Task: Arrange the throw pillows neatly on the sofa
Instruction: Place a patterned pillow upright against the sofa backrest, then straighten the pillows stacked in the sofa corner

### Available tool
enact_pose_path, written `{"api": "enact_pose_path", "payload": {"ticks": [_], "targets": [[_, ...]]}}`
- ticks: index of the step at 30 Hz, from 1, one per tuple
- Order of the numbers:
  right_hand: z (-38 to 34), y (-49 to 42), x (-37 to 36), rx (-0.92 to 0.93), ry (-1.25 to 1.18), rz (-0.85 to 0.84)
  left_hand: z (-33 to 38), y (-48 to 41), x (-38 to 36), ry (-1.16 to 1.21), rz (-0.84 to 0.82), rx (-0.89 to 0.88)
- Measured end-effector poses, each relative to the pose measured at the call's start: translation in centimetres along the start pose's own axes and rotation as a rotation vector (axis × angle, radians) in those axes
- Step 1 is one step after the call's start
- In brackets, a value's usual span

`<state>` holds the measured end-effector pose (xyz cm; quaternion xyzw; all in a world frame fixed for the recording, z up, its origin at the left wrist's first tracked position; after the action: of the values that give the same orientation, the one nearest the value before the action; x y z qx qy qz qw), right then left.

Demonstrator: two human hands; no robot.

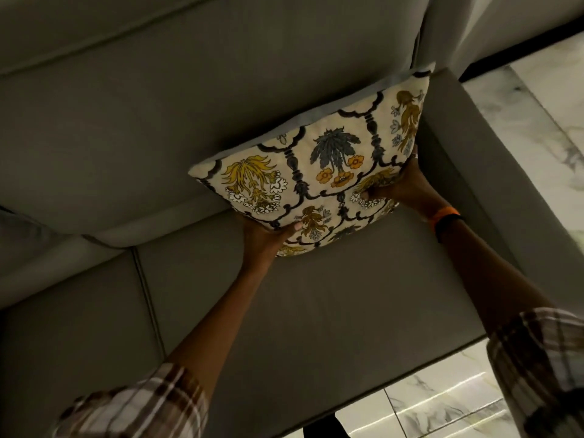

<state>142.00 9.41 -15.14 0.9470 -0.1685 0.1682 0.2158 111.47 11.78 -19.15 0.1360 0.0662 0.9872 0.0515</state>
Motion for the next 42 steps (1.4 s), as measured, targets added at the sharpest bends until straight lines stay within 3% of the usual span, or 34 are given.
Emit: {"api": "enact_pose_path", "payload": {"ticks": [7,11,14,18,20,22,30,34,38,42], "targets": [[0.8,1.7,-0.8,0.075,-0.026,0.081,-0.5,-0.1,1.4,0.02,-0.051,0.125],[1.9,9.0,-4.6,0.025,0.173,0.419,-0.2,3.3,4.2,-0.092,0.01,0.024],[0.7,15.0,-10.8,0.109,0.348,0.474,-0.8,7.3,7.8,-0.373,0.052,-0.053],[-1.6,19.4,-21.2,0.227,0.541,0.333,-3.7,10.7,14.6,-0.788,0.086,-0.212],[-6.2,24.1,-31.4,0.333,0.562,0.25,-5.6,12.9,24.8,-0.867,0.172,-0.205],[-6.9,24.5,-32.6,0.281,0.54,0.236,-4.9,13.1,25.6,-0.861,0.175,-0.249],[-20.9,39.3,-65.0,0.324,0.377,-0.025,-9.5,18.9,63.5,-0.903,0.414,-0.234],[-25.2,45.2,-77.8,0.334,0.313,-0.196,-12.9,20.9,78.9,-0.969,0.513,-0.096],[-27.1,48.6,-86.4,0.217,0.227,-0.36,-16.2,21.2,88.8,-0.997,0.548,-0.022],[-26.1,49.5,-92.3,0.058,0.164,-0.364,-20.6,20.8,94.9,-0.822,0.544,0.241]]}}
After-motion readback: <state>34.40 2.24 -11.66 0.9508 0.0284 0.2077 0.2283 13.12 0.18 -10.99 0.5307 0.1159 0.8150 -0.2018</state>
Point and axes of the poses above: each hand's wrist, its own y-axis away from the middle knuckle, its own x-axis out of the back of the hand, z = x × y, the point moved 2 cm from there along -y, towards the middle knuckle, and after that the axes turned 6 degrees about z, right-handed, at the moved point
